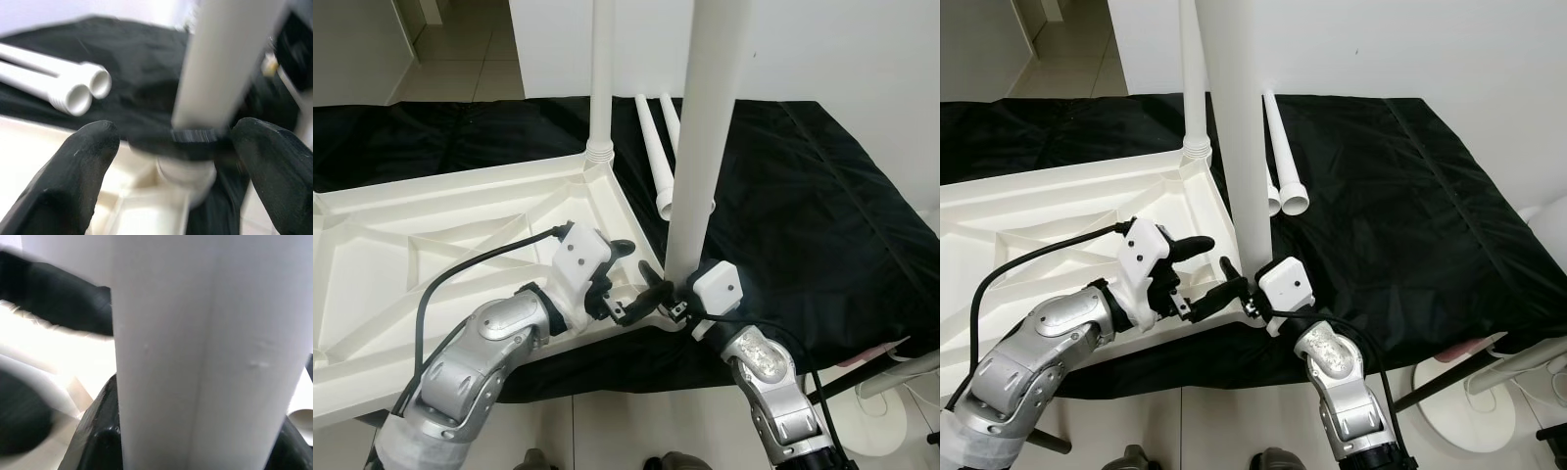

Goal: Building children table

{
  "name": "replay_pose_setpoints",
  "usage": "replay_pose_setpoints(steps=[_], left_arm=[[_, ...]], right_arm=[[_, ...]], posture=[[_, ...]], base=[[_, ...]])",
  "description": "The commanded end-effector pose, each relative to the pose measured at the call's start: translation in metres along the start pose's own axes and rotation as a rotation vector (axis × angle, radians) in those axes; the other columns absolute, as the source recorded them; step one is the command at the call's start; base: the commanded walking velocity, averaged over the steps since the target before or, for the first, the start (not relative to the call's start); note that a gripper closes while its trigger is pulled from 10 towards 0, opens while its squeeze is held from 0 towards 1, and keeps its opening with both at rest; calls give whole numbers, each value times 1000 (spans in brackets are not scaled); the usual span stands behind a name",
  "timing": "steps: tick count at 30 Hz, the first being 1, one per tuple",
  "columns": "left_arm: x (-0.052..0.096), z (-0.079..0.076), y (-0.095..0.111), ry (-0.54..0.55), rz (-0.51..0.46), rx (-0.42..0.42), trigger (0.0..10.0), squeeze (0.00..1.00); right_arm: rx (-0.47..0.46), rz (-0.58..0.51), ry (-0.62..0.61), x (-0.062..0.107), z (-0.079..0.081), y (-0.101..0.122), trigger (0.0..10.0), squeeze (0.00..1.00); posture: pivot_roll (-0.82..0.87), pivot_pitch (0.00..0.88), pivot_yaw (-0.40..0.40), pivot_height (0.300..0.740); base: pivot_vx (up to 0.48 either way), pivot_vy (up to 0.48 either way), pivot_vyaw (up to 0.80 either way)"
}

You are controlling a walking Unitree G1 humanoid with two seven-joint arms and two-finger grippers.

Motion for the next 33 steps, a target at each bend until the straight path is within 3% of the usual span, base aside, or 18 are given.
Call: replay_pose_setpoints(steps=[1, 7, 15, 20, 27, 33], left_arm=[[4, -7, -5, -73, 43, -5, 10000, 0], [8, -8, -8, -100, 71, -15, 10000, 0], [4, -9, -6, -97, 64, -14, 10000, 0], [4, -9, -6, -96, 63, -14, 10000, 0], [3, -9, -5, -95, 57, -15, 10000, 0], [2, -9, -4, -98, 56, -18, 10000, 0]], right_arm=[[-46, 74, 26, 7, 9, -17, 10000, 0], [-64, 82, 17, 10, 7, -23, 10000, 0], [-178, 119, -10, 10, 7, -34, 10000, 0], [-186, 124, -7, 10, 8, -35, 10000, 0], [-253, 206, 32, 1, 11, -41, 10000, 0], [-258, 236, 53, -4, 11, -42, 10000, 0]], posture=[[22, 59, -14, 740], [22, 62, -16, 740], [19, 62, -18, 740], [19, 63, -19, 740], [19, 63, -17, 740], [17, 63, -15, 740]], base=[[0, 0, 0], [0, 0, 0], [0, 0, 0], [0, 0, 0], [0, 0, 0], [0, 0, 0]])
Point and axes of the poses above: a point about 5 cm out from each wrist's last joint towards the gripper, its own x axis pointing back from the gripper into the wrist, its own y axis along the axis of the wrist's last joint, z = x × y, the point moved 2 cm from there along -x, pointing out of the wrist towards the gripper, and after that the axes turned 12 degrees about x, right-handed, at the moved point
